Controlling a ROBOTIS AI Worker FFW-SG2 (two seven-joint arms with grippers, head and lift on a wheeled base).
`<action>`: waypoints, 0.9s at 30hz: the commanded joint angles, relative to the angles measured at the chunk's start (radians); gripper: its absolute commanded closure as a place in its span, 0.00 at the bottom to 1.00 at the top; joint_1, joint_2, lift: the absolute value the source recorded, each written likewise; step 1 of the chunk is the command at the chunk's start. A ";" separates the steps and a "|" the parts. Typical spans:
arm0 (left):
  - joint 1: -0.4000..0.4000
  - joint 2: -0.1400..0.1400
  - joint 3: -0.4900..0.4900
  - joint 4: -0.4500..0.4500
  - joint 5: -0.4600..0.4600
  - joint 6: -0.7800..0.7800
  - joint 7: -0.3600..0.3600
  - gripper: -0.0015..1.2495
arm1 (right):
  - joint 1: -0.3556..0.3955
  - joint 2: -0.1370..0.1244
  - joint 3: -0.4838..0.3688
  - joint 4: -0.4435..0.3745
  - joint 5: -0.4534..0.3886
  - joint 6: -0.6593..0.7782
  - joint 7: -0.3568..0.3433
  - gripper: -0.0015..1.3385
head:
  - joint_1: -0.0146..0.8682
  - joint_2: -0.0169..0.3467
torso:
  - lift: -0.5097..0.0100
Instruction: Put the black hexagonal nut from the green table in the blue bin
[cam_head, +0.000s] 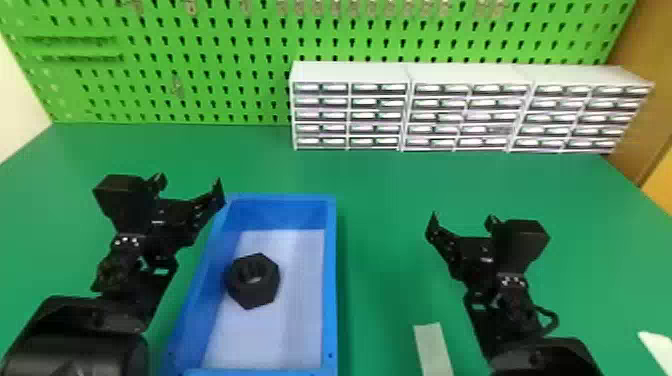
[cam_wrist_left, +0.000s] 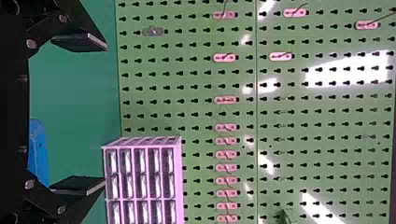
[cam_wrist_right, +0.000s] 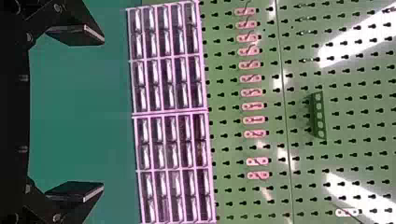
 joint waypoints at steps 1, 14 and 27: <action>0.000 0.000 0.000 0.000 0.000 0.000 0.000 0.20 | 0.001 -0.002 0.000 0.000 0.001 0.001 0.000 0.14 | 0.79 0.19 | 0.79; 0.000 0.000 -0.002 0.000 -0.005 0.000 0.000 0.20 | -0.001 -0.002 0.000 0.000 0.014 0.001 0.000 0.14 | 0.79 0.19 | 0.79; 0.000 0.000 -0.003 0.000 -0.005 0.000 0.000 0.20 | -0.004 0.003 -0.003 0.000 0.025 0.007 0.000 0.14 | 0.79 0.19 | 0.79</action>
